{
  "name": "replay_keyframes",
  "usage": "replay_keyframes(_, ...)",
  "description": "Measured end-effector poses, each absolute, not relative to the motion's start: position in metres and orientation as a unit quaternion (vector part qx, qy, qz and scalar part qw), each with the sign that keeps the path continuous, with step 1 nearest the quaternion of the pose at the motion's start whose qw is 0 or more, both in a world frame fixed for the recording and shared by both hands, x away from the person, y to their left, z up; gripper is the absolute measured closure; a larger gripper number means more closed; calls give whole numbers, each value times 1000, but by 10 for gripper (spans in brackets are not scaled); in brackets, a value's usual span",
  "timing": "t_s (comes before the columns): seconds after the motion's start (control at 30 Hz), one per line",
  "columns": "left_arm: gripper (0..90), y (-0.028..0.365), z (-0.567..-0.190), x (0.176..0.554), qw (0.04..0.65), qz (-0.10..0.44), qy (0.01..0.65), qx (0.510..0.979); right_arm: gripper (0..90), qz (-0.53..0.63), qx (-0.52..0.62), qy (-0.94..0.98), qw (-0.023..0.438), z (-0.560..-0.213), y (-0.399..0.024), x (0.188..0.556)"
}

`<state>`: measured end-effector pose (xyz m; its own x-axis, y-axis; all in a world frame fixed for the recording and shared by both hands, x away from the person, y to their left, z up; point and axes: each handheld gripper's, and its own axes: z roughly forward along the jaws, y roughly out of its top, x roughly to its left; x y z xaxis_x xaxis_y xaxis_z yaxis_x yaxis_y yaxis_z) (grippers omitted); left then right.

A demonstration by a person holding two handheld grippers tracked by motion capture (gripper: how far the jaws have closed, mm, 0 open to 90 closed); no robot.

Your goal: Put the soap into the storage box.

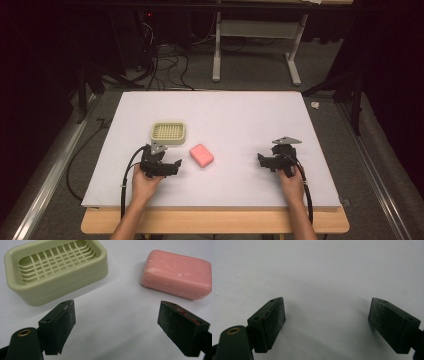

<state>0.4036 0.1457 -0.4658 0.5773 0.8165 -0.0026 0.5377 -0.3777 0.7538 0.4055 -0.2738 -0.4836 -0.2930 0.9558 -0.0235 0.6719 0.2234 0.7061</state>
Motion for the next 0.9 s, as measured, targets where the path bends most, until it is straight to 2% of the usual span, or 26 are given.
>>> replay_keyframes(0.9,135,106,-453,391,387,177,359,831,146,301,546,746,236,-484,-274,406)
